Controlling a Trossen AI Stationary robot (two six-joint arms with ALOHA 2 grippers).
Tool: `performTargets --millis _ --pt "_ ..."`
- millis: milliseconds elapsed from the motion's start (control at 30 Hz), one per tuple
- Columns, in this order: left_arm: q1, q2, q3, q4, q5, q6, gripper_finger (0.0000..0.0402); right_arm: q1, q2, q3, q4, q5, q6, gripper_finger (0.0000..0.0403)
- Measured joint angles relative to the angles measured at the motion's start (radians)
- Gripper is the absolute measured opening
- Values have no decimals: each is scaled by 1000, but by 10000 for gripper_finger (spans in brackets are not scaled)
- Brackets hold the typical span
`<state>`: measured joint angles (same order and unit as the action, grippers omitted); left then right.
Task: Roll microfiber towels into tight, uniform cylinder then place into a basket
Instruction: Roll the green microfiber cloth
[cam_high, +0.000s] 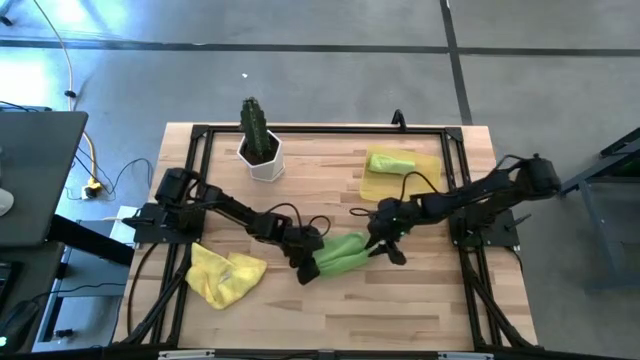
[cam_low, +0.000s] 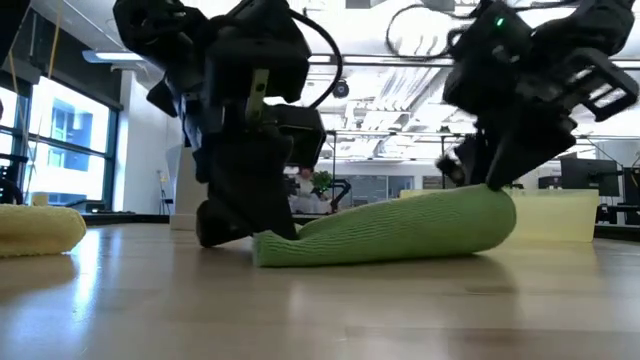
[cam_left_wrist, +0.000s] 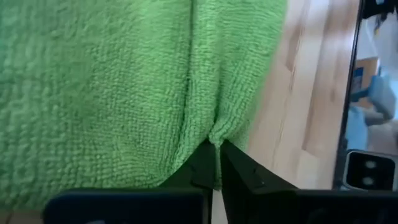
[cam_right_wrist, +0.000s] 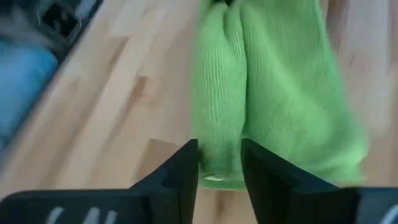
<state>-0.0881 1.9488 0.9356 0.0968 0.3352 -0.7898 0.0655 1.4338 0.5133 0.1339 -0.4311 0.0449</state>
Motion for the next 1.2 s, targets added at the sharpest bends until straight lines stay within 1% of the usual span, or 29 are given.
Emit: performTargets --millis 167,267,367,467,533,833,1100,1200 --pt "18 0 0 -31 31 -89 7 77 -55 0 -11 105 -341 141" --pt "29 0 0 -34 58 -102 3 146 -59 1 -1 175 -461 145" --pt "30 0 0 -34 58 -118 3 213 -59 1 5 285 -498 145" --pt "31 0 0 -34 56 -122 3 261 -59 2 6 411 -498 144" --pt "31 0 0 -34 53 -124 3 279 -51 2 10 465 -483 145" --pt "31 0 -2 -32 47 -128 3 288 24 3 41 477 -428 147" --pt "31 0 -2 -24 46 -141 3 257 106 4 67 476 -386 147" --pt "31 0 -2 -24 45 -143 3 240 136 5 80 461 -382 147"
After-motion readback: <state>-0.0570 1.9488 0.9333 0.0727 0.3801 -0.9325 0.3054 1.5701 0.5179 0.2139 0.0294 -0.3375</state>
